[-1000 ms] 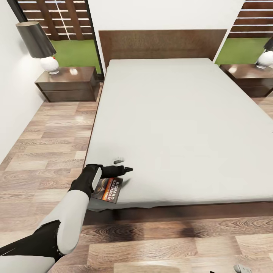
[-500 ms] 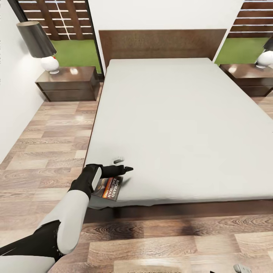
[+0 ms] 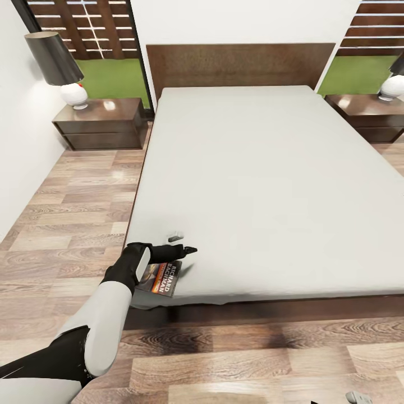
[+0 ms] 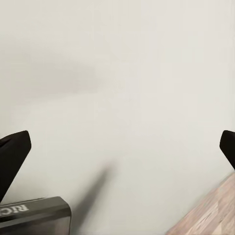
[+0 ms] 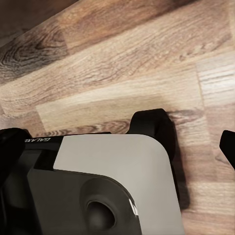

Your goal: In the bedroom, move the book from the bed onto either nightstand, and place the two sandals side by side next to the bed.

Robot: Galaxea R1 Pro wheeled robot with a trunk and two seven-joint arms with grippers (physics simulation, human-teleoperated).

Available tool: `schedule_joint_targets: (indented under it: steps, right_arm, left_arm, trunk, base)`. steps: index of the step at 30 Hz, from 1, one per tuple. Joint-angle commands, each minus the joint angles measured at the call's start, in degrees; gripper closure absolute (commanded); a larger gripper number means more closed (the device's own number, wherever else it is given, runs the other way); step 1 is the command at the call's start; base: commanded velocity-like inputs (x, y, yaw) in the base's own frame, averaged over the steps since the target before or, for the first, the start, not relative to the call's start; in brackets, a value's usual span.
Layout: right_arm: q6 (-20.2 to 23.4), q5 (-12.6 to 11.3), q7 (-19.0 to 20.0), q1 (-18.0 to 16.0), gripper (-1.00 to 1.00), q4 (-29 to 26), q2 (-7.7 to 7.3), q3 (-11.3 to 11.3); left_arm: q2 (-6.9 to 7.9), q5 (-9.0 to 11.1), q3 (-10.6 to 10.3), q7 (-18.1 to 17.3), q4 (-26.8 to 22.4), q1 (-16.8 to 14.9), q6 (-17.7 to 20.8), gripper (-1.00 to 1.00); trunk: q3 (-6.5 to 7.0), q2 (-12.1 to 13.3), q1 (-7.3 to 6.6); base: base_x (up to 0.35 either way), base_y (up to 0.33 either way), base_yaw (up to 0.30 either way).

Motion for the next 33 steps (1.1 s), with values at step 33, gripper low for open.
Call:
schedule_joint_targets:
  steps: [33]
  right_arm:
    - [-0.19,-0.41,0.14,-0.03,-1.0,0.02,-0.07,0.45]
  left_arm:
    - [-0.09,-1.34,0.4,-0.36,-0.01,-0.02,0.29,-1.0]
  trunk:
    - [-0.04,-0.02,0.0]
  base:
    - [-0.018,0.0,0.0]
